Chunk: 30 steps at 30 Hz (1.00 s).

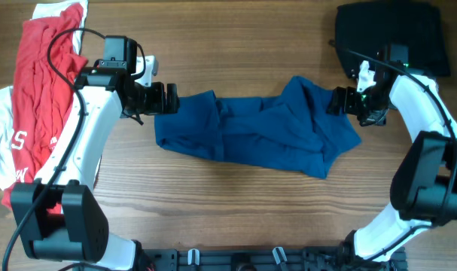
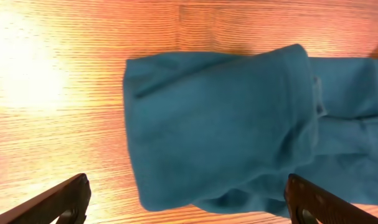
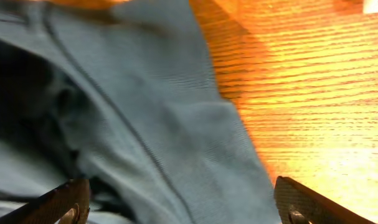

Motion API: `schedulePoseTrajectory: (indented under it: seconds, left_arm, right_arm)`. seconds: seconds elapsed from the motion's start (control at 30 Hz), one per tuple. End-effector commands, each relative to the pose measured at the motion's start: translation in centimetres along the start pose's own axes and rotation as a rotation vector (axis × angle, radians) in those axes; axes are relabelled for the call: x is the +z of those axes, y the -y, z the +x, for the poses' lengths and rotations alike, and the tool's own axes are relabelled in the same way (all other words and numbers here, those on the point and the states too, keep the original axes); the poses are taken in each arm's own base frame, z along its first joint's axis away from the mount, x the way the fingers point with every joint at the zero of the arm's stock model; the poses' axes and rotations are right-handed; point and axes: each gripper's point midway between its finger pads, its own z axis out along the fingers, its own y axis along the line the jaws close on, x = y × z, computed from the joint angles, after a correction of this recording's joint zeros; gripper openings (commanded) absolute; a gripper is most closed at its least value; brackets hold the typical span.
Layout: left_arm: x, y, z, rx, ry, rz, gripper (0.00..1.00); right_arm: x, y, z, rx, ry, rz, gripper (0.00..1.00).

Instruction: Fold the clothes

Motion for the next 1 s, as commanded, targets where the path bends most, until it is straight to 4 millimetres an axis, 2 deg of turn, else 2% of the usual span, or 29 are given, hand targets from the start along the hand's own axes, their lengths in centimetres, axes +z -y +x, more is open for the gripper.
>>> schedulePoseTrajectory:
  seconds: [0.0,0.17,0.3,0.4,0.5,0.6,0.63,0.67,0.8,0.9,0.97]
  left_arm:
    - [-1.0,-0.7,-0.8,0.012,0.035,-0.041,1.0]
    - [-1.0,-1.3,-0.5,0.01,0.027,-0.076,1.0]
    - [-1.0,-1.3,-0.5,0.009,0.024,-0.076,1.0]
    - [-1.0,-1.3,-0.5,0.009,0.024,-0.076,1.0]
    - [-1.0,-1.3,-0.5,0.009,0.024,-0.076,1.0]
    - [-1.0,-1.3,-0.5,0.009,0.023,-0.076,1.0]
    - [-1.0,-1.3,-0.5,0.009,0.024,-0.076,1.0]
    - [-1.0,-1.4,-0.5,0.009,0.024,-0.078,1.0]
    - [-1.1,-2.5,-0.6,-0.006,0.031,-0.115,1.0]
    - [-1.4,-3.9,-0.8,-0.04,0.038,-0.131,1.0]
    - [-1.7,-5.2,-0.9,-0.076,0.043,-0.141,1.0]
  right_arm:
    - [2.1,1.1,0.6,-0.013,-0.06,0.017,0.93]
    - [4.0,1.5,0.7,-0.009,-0.074,0.017,0.88]
    - [5.2,1.3,1.9,0.009,-0.09,-0.007,0.75]
    - [6.2,0.3,3.4,0.017,-0.115,-0.074,0.64]
    - [6.9,-0.9,4.3,0.025,-0.125,-0.15,0.44]
    - [6.9,-1.9,4.4,0.03,-0.121,-0.211,0.14]
    - [6.8,-2.0,4.3,0.034,-0.12,-0.218,0.08]
    - [6.7,-2.0,4.2,0.039,-0.117,-0.22,0.04]
    - [5.2,-2.3,2.9,0.056,-0.072,-0.239,0.04]
    - [2.4,-2.2,1.6,0.068,-0.006,-0.261,0.04]
    - [-0.4,-1.8,0.9,0.079,0.055,-0.271,0.04]
